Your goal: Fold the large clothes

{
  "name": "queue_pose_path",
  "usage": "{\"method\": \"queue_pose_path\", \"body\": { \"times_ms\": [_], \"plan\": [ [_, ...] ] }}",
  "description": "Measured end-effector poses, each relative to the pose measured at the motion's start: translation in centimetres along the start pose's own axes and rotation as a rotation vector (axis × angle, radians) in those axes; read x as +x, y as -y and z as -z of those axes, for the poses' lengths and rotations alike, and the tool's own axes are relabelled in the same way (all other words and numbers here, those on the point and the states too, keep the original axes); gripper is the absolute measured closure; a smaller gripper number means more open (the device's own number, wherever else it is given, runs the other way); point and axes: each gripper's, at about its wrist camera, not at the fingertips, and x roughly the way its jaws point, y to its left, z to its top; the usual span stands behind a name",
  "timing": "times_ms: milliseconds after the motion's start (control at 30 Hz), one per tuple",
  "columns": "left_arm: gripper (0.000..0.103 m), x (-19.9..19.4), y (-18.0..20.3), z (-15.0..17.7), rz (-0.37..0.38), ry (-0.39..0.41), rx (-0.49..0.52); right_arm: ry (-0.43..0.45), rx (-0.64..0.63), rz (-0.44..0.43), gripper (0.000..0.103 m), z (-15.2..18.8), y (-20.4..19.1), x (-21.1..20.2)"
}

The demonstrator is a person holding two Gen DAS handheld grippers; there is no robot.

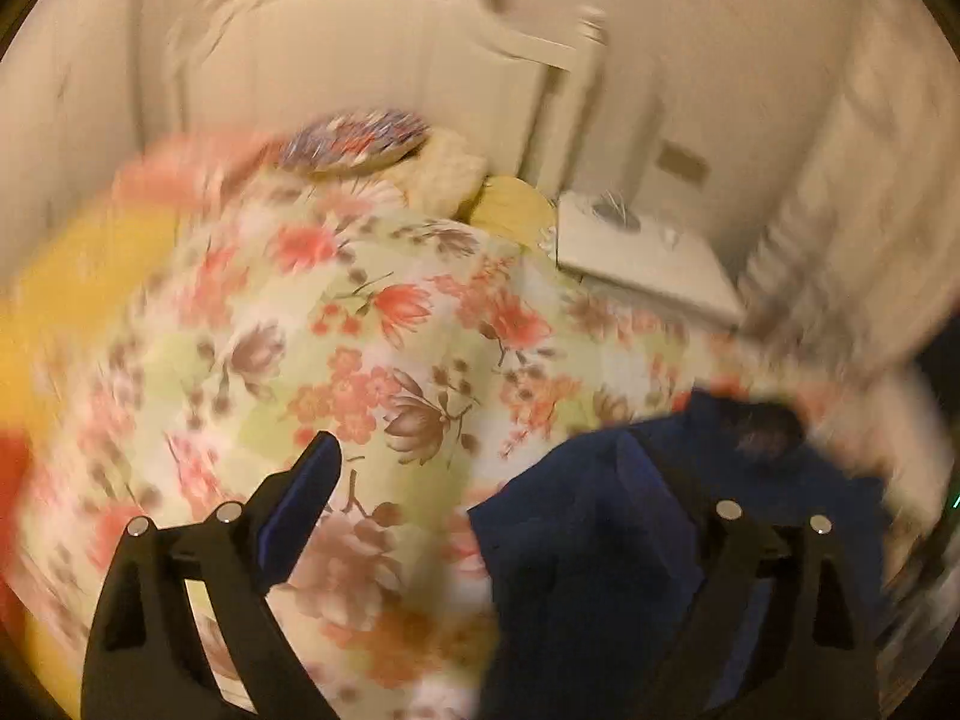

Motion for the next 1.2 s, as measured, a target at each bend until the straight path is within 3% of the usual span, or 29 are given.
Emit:
{"method": "queue_pose_path", "body": {
  "times_ms": [100, 167, 267, 367, 433, 467, 500, 567, 600, 633, 700, 800, 900, 933, 967, 1067, 1133, 1167, 1200],
  "plan": [
    [0.011, 0.6, 2.4, 2.2, 0.036, -0.001, 0.07, -0.05, -0.078, 0.041, 0.011, -1.0, -0.4, 1.0],
    [0.011, 3.2, 3.2, 3.2, 0.112, -0.066, 0.049, -0.11, -0.11, 0.045, 0.01, -1.5, -0.1, 2.1],
    [0.011, 6.8, 4.4, 3.6, 0.169, -0.168, 0.029, -0.176, -0.131, -0.005, 0.01, -1.9, 0.6, 3.3],
    [0.011, 9.4, 6.1, 4.1, 0.185, -0.22, 0.052, -0.187, -0.098, -0.071, 0.009, -1.9, 1.6, 3.7],
    [0.011, 11.1, 7.0, 4.2, 0.177, -0.234, 0.073, -0.146, -0.084, -0.098, 0.01, -1.5, 2.0, 3.5],
    [0.015, 11.4, 7.4, 4.2, 0.177, -0.233, 0.08, -0.117, -0.09, -0.104, 0.019, -1.4, 1.7, 3.1],
    [0.033, 11.5, 7.7, 4.2, 0.181, -0.224, 0.085, -0.081, -0.111, -0.125, 0.022, -1.0, 1.5, 2.5],
    [0.053, 11.0, 8.0, 4.5, 0.197, -0.188, 0.091, -0.041, -0.143, -0.13, 0.044, -0.5, 1.0, 1.6],
    [0.071, 10.5, 8.2, 4.6, 0.194, -0.167, 0.106, -0.012, -0.17, -0.131, 0.051, -0.2, 0.6, 0.9],
    [0.078, 9.5, 8.5, 5.1, 0.192, -0.125, 0.139, 0.029, -0.204, -0.123, 0.059, 0.2, 0.2, -0.1],
    [0.085, 7.9, 8.6, 5.5, 0.175, -0.066, 0.157, 0.101, -0.249, -0.116, 0.064, 0.7, -0.3, -1.8],
    [0.086, 5.8, 8.0, 6.3, 0.178, 0.002, 0.149, 0.172, -0.292, -0.117, 0.065, 1.4, -0.9, -4.0],
    [0.079, 6.2, 7.3, 6.0, 0.168, -0.022, 0.137, 0.093, -0.281, -0.14, 0.06, 1.4, -0.5, -3.1],
    [0.075, 6.7, 7.1, 5.9, 0.169, -0.04, 0.124, 0.054, -0.263, -0.153, 0.035, 1.2, -0.1, -2.4],
    [0.068, 7.3, 6.9, 5.8, 0.17, -0.06, 0.107, 0.002, -0.23, -0.162, 0.017, 1.2, 0.6, -1.3],
    [0.05, 8.7, 6.5, 5.6, 0.157, -0.092, 0.059, -0.04, -0.194, -0.167, 0.019, 1.1, 1.2, 0.1],
    [0.05, 9.1, 6.4, 5.8, 0.155, -0.099, 0.055, -0.018, -0.212, -0.149, 0.026, 1.1, 0.8, 0.0],
    [0.057, 9.0, 6.4, 5.8, 0.157, -0.097, 0.057, -0.008, -0.218, -0.137, 0.04, 1.1, 0.7, -0.2],
    [0.074, 8.6, 6.3, 6.0, 0.17, -0.086, 0.059, 0.01, -0.224, -0.122, 0.049, 1.1, 0.6, -0.5]
  ]
}}
